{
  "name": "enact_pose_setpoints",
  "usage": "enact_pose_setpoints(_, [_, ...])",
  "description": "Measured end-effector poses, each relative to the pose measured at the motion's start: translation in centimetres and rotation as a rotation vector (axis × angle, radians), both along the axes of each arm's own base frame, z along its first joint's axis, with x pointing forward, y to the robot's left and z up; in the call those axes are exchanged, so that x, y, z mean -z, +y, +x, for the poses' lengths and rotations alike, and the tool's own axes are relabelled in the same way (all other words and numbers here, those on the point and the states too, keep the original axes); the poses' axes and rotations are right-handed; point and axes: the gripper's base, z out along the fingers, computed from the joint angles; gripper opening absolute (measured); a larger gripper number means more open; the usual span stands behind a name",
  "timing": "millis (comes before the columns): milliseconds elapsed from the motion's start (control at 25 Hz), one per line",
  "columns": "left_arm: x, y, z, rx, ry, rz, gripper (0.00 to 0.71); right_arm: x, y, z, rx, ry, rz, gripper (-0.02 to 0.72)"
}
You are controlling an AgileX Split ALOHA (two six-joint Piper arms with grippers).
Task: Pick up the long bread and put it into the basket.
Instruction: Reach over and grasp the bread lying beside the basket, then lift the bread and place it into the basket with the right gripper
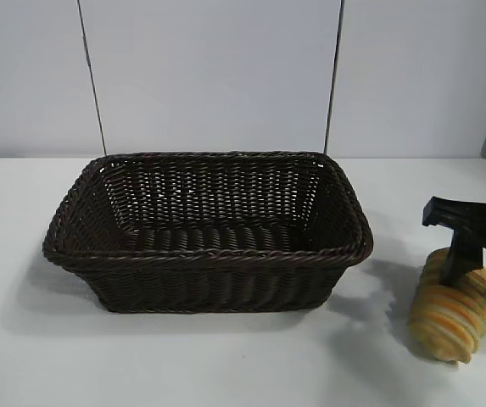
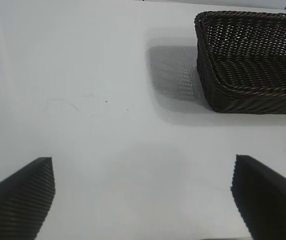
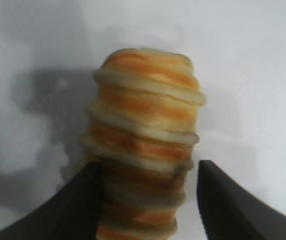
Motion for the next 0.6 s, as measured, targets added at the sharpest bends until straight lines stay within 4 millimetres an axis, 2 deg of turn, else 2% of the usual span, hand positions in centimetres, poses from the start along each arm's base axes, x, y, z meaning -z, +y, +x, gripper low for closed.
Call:
enact_pose_setpoints(120, [0.0,0.0,0.0,0.0,0.0,0.0,0.695,-0.1,0.0,0.0,-0.001,0.001,0.001,0.032])
enact_pose_setpoints(240, [0.0,0.0,0.0,0.0,0.0,0.0,0.695,-1.1,0.1,-0.2,-0.006,0.002,0.006,0.029])
enact_pose_setpoints(600, [0.0,0.0,0.0,0.0,0.0,0.0,0.695,-9.4,0.6,1.7,-0.064,-0.116,0.027,0.024])
